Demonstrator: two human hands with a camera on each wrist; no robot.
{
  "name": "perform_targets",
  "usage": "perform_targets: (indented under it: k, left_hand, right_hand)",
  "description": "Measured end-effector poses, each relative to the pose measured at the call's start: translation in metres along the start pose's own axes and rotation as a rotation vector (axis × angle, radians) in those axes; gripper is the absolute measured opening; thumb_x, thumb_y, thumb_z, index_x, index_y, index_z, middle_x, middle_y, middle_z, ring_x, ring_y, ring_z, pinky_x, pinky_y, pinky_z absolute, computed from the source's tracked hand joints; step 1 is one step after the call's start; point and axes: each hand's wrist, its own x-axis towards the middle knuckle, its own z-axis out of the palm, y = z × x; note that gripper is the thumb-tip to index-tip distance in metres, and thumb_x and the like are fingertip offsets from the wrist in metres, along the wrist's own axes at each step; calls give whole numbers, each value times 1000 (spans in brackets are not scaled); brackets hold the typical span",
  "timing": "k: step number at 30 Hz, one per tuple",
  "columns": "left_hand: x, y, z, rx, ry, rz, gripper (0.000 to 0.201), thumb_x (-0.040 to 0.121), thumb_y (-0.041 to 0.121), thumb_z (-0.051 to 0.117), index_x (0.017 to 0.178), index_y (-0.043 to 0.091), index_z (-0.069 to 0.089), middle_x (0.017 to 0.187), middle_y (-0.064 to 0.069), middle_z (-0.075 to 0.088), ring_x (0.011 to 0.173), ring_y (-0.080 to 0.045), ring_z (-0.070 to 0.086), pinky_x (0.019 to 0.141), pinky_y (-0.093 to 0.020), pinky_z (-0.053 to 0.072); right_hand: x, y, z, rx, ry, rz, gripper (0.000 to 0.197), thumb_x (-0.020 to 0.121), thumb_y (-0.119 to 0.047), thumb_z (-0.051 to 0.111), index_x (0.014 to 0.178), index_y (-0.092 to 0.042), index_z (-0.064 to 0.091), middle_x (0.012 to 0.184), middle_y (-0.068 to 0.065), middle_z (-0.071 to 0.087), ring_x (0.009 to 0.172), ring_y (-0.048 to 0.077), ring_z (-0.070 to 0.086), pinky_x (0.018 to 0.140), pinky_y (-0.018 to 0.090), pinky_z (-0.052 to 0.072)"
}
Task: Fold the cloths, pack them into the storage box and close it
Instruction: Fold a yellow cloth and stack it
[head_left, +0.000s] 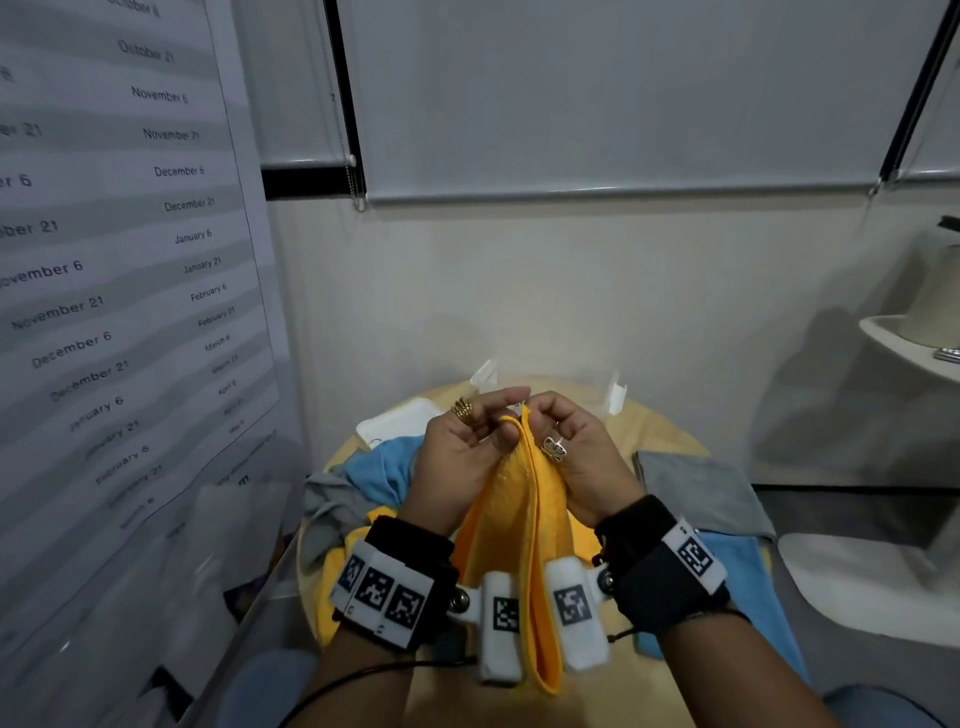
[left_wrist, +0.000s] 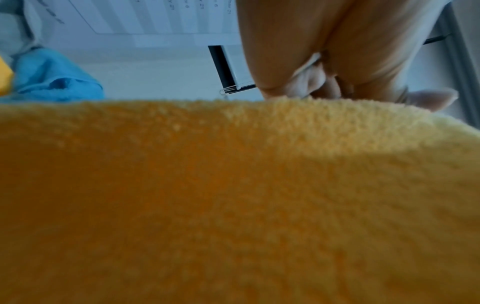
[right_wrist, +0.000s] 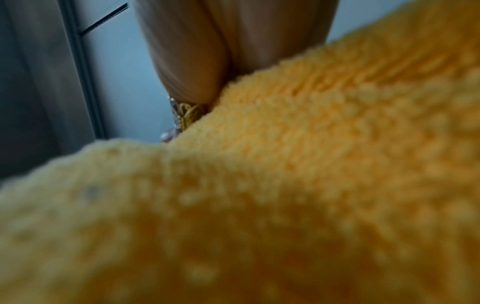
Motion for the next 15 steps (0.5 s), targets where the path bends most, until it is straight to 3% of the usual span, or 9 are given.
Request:
perform_targets:
  k: [4,8,10,12,14,15]
  left_hand:
    - [1,3,3,60,-3,21,24,73,16,62,95,9,67,81,10,74,79,-2,68,70,-15,53]
    - [20,2,-4,147,171,70,9,80,3,65,79,7,57,84,-1,66,77,-1,65,72,-18,53]
    - [32,1,-13,232,264,107,15,85,6,64,77,15,55,89,-4,66,80,-4,65,74,-21,52]
    - [44,4,-23,311,328,128,16,84,21,68,76,26,54,87,-8,67,80,-16,65,76,-34,54]
    - [56,12,-28,376,384,174,19,81,28,69,73,31,53,80,-6,65,78,-20,63,76,-38,52]
    - [62,16,-30,404,404,199,19,81,29,69,73,31,52,78,-4,63,77,-19,62,76,-37,52]
  right_hand:
    - [3,2,0,-109,95,25,23,74,-26,69,86,-11,55,86,10,62,74,14,60,67,22,53]
    - [7,-7,2,-564,325,-76,22,84,-14,67,80,-20,46,75,-4,45,68,7,44,65,18,40]
    - [-3,-19,6,-598,248,-132,19,84,-31,67,82,-23,50,76,-4,51,73,15,52,69,29,45]
    - [-14,-29,11,-739,41,-59,34,75,-52,69,94,-27,54,82,-5,56,78,22,58,73,34,49]
    - [-22,-28,9,-1064,-112,78,49,70,-50,74,107,-26,53,90,-7,59,80,12,59,71,27,48]
    - [-23,-23,7,-1210,-115,89,44,72,-43,72,106,-21,55,86,-6,60,75,10,57,65,26,46]
